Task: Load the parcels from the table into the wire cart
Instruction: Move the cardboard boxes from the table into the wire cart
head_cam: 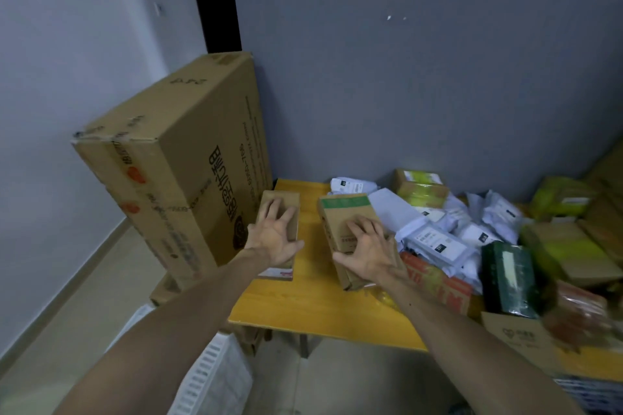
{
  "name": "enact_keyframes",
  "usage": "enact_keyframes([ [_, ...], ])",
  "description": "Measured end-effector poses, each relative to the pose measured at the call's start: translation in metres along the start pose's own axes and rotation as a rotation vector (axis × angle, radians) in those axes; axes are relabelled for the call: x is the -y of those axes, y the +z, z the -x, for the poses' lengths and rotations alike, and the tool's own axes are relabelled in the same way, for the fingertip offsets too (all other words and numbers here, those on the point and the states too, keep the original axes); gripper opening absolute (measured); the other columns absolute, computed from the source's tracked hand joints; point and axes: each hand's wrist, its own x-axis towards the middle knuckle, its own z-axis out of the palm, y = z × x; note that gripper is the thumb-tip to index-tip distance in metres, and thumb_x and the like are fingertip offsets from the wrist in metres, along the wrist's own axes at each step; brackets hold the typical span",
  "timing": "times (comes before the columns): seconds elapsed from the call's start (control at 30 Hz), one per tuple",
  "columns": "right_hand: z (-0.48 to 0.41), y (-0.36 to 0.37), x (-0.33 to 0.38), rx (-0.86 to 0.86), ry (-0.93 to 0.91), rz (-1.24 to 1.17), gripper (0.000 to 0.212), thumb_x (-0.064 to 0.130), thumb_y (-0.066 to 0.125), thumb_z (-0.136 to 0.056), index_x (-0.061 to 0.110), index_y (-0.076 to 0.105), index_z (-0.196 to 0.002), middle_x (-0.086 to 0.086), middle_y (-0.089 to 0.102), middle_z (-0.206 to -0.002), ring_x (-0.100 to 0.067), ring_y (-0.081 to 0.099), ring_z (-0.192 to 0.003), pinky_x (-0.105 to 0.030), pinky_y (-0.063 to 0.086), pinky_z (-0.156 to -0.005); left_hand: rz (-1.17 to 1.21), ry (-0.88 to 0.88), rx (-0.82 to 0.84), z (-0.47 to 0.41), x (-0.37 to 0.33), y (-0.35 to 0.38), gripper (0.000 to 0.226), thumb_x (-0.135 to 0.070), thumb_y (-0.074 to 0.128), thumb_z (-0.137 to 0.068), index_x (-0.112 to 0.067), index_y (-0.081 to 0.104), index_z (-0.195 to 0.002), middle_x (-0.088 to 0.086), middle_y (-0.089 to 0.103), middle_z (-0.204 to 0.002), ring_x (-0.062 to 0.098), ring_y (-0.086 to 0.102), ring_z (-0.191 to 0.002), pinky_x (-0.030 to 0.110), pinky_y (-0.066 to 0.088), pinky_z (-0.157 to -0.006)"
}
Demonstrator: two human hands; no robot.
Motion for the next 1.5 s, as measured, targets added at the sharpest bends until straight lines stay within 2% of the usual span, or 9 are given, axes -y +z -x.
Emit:
enact_keyframes([
  [0.37,0.081,-0.043,-0.001,-0.182,0.264,0.047,0.087,0.070,0.056,-0.077,0.030,0.030,-0.150,0.003,0.025,-0.157,-0.023,0.019,-0.143,-0.052,0.033,-0.107,0.049,0.240,-0.046,0.027,-0.028,-0.023,0.084,-0.055,0.060,-0.084,-0.031,0.022,-0.155,-0.001,-0.001,-0.164,0.021,-0.009,-0.151,0.056,0.036,-0.107],
  [0.63,0.170,-0.064,-0.019,-0.253,0.432,0.060,0.086,0.071,0.053,-0.075,0.029,0.033,-0.148,0.002,0.024,-0.157,-0.024,0.017,-0.145,-0.061,0.031,-0.107,0.018,0.428,-0.030,0.056,-0.067,-0.021,0.084,-0.054,0.061,-0.083,-0.030,0.023,-0.154,-0.001,0.001,-0.164,0.022,-0.006,-0.151,0.053,0.037,-0.107],
  [0.97,0.287,-0.095,-0.082,-0.334,0.674,0.089,0.084,0.070,0.053,-0.079,0.029,0.029,-0.149,0.001,0.023,-0.157,-0.026,0.018,-0.143,-0.059,0.031,-0.107,0.023,0.703,0.010,0.099,-0.194,-0.015,0.086,-0.055,0.062,-0.082,-0.030,0.024,-0.155,-0.001,0.003,-0.164,0.021,-0.006,-0.151,0.048,0.030,-0.115],
  [1.07,0.332,-0.102,-0.113,-0.362,0.745,0.085,0.083,0.070,0.051,-0.079,0.028,0.031,-0.148,0.001,0.026,-0.155,-0.026,0.020,-0.142,-0.059,0.029,-0.107,0.062,0.788,0.025,0.121,-0.248,-0.006,0.083,-0.051,0.064,-0.082,-0.028,0.028,-0.153,0.001,0.006,-0.164,0.020,-0.004,-0.151,0.051,0.031,-0.114],
  [1.5,0.540,-0.110,-0.243,-0.487,1.088,0.019,0.077,0.069,0.055,-0.075,0.026,0.042,-0.137,-0.002,0.034,-0.149,-0.025,0.028,-0.137,-0.057,0.035,-0.101,-0.007,1.105,0.137,0.248,-0.464,0.057,0.083,-0.050,0.065,-0.081,-0.029,0.028,-0.153,0.000,0.003,-0.163,0.021,-0.004,-0.150,0.059,0.027,-0.113],
])
